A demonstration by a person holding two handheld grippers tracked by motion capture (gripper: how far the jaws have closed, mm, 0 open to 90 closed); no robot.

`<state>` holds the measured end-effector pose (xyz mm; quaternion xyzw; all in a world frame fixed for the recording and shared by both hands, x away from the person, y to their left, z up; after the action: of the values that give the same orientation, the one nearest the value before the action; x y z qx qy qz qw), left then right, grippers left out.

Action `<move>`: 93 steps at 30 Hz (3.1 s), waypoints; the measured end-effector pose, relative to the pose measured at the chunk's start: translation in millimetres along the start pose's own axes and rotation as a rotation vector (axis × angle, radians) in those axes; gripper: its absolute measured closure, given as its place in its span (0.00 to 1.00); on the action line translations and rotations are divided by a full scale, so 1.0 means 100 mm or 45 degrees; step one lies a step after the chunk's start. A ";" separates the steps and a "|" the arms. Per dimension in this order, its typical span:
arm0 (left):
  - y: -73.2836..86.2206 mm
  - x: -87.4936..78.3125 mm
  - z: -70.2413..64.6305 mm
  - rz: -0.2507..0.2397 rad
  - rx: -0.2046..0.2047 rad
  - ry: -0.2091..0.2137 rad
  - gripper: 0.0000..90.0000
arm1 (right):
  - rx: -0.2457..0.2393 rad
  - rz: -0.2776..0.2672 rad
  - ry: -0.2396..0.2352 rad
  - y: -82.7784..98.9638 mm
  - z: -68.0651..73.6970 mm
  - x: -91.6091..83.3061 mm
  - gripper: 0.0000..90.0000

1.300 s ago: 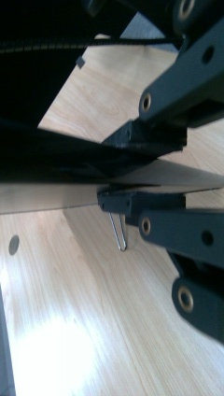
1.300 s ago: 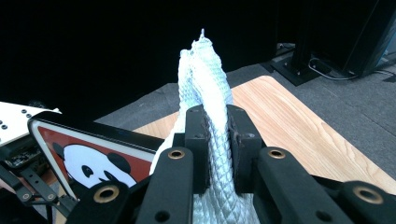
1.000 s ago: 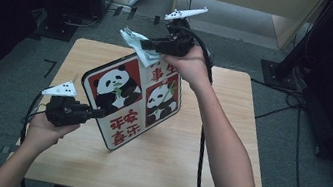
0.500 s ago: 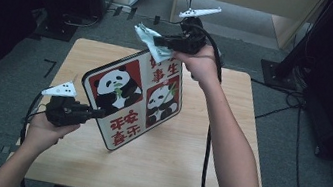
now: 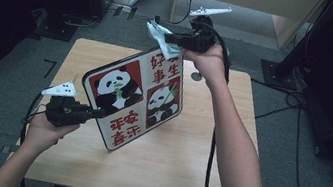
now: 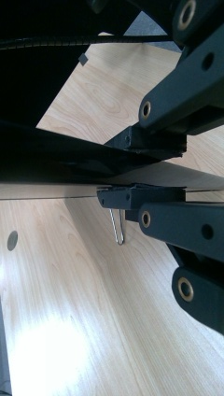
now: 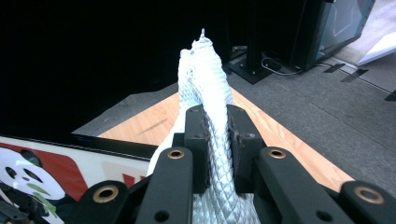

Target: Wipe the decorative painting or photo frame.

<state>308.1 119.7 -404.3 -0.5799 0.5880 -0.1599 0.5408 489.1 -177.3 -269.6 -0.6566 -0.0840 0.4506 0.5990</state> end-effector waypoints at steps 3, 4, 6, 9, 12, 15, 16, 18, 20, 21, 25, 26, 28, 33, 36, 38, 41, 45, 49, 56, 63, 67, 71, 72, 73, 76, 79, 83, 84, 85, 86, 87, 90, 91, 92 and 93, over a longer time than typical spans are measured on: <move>0.00 0.00 0.00 -0.001 -0.003 0.002 0.87 | 0.008 -0.005 0.005 0.01 -0.04 -0.02 0.90; 0.00 0.00 0.00 0.000 -0.002 -0.001 0.87 | 0.008 -0.008 0.001 0.01 -0.06 -0.03 0.90; 0.00 0.00 0.00 0.001 -0.001 -0.002 0.87 | 0.011 -0.007 0.009 0.01 -0.08 -0.04 0.90; 0.00 0.00 0.00 -0.001 -0.002 -0.003 0.88 | 0.021 -0.006 0.028 0.02 -0.14 -0.06 0.90; 0.00 0.00 0.00 0.000 -0.002 -0.004 0.87 | 0.044 -0.008 0.046 0.03 -0.19 -0.08 0.89; 0.00 0.00 0.00 -0.004 -0.006 -0.002 0.88 | 0.051 -0.012 0.055 0.05 -0.23 -0.10 0.89; 0.00 0.00 0.01 -0.005 -0.007 -0.002 0.88 | 0.061 -0.011 0.053 0.05 -0.24 -0.10 0.89; 0.00 0.00 0.01 -0.006 -0.009 -0.004 0.88 | 0.066 -0.011 0.058 0.06 -0.24 -0.11 0.89; 0.00 0.00 0.01 -0.006 -0.009 -0.006 0.88 | 0.056 -0.011 0.066 0.06 -0.24 -0.11 0.89; 0.00 0.00 0.01 -0.006 -0.010 -0.005 0.87 | 0.047 -0.011 0.073 0.06 -0.24 -0.11 0.89; 0.00 0.00 0.01 -0.006 -0.010 -0.004 0.88 | 0.056 -0.013 0.081 0.07 -0.26 -0.12 0.89; 0.00 0.00 0.01 -0.006 -0.010 -0.003 0.88 | 0.053 -0.015 0.085 0.07 -0.27 -0.13 0.89; 0.00 0.00 0.01 -0.006 -0.008 -0.003 0.88 | 0.049 -0.013 0.096 0.07 -0.28 -0.14 0.89; 0.00 0.00 0.01 -0.006 -0.009 -0.003 0.87 | 0.073 -0.015 0.096 0.10 -0.32 -0.15 0.89; 0.00 0.00 0.01 -0.008 -0.015 -0.001 0.87 | 0.085 -0.020 0.097 0.11 -0.35 -0.16 0.89; 0.00 0.00 0.01 -0.008 -0.014 0.000 0.87 | 0.090 -0.020 0.100 0.12 -0.35 -0.18 0.89; 0.00 0.00 0.01 -0.005 -0.014 -0.002 0.87 | 0.086 -0.013 0.119 0.13 -0.37 -0.19 0.90; 0.00 0.00 0.01 -0.005 -0.011 0.000 0.87 | 0.100 -0.002 0.141 0.17 -0.42 -0.21 0.90; 0.00 0.00 0.01 -0.004 -0.012 0.000 0.87 | 0.106 0.008 0.148 0.22 -0.44 -0.22 0.90; 0.00 0.01 0.01 -0.004 -0.012 0.000 0.87 | 0.122 0.022 0.154 0.33 -0.48 -0.22 0.90; 0.01 0.00 0.02 -0.003 -0.014 -0.002 0.87 | 0.164 0.005 0.118 0.42 -0.49 -0.24 0.90; 0.00 0.01 0.01 -0.005 -0.011 0.000 0.87 | 0.171 0.028 0.124 0.48 -0.50 -0.22 0.90; 0.01 0.01 0.01 0.000 -0.009 -0.001 0.87 | 0.165 0.008 0.130 0.51 -0.49 -0.21 0.90; 0.01 0.01 0.01 -0.001 -0.009 -0.001 0.87 | 0.168 0.011 0.131 0.52 -0.49 -0.21 0.90; 0.01 0.01 0.01 -0.001 -0.009 0.001 0.87 | 0.173 0.007 0.130 0.53 -0.48 -0.21 0.90; 0.01 0.01 0.02 -0.005 -0.010 0.003 0.87 | 0.180 0.015 0.126 0.58 -0.49 -0.20 0.90; 0.01 0.01 0.02 -0.006 -0.010 0.003 0.87 | 0.192 0.044 0.122 0.62 -0.50 -0.18 0.90; 0.01 0.01 0.02 -0.005 -0.008 0.005 0.87 | 0.195 0.024 0.121 0.69 -0.50 -0.17 0.90; 0.01 0.01 0.02 -0.005 -0.008 0.005 0.87 | 0.201 0.026 0.118 0.71 -0.50 -0.16 0.90; 0.01 0.01 0.02 -0.005 -0.008 0.005 0.87 | 0.205 0.035 0.117 0.73 -0.51 -0.16 0.90; 0.01 0.01 0.01 -0.005 -0.008 0.005 0.87 | 0.214 0.047 0.117 0.75 -0.51 -0.15 0.90; 0.01 0.01 0.01 -0.005 -0.007 0.006 0.87 | 0.216 0.052 0.117 0.76 -0.51 -0.15 0.90; 0.01 0.01 0.01 -0.007 -0.007 0.009 0.87 | 0.224 0.050 0.121 0.77 -0.50 -0.15 0.90; 0.01 0.01 0.01 -0.007 -0.006 0.008 0.87 | 0.216 0.036 0.126 0.78 -0.50 -0.15 0.90; 0.01 0.01 0.01 -0.007 -0.008 0.009 0.87 | 0.210 0.024 0.130 0.79 -0.50 -0.15 0.90; 0.01 0.01 0.02 -0.006 -0.008 0.011 0.87 | 0.209 0.019 0.129 0.81 -0.49 -0.15 0.90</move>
<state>309.0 119.6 -406.7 -0.5824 0.5893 -0.1618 0.5361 480.0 -244.0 -337.8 -0.6278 -0.0114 0.4265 0.6510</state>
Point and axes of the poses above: each handheld gripper's, and its own axes: x roughly forward along the jaws, y roughly out of its underside, z roughly to its left, the point moved 4 cm from there along x, roughly forward along the jaws, and after that the axes turned 10 degrees about y, right-handed, at the moved point
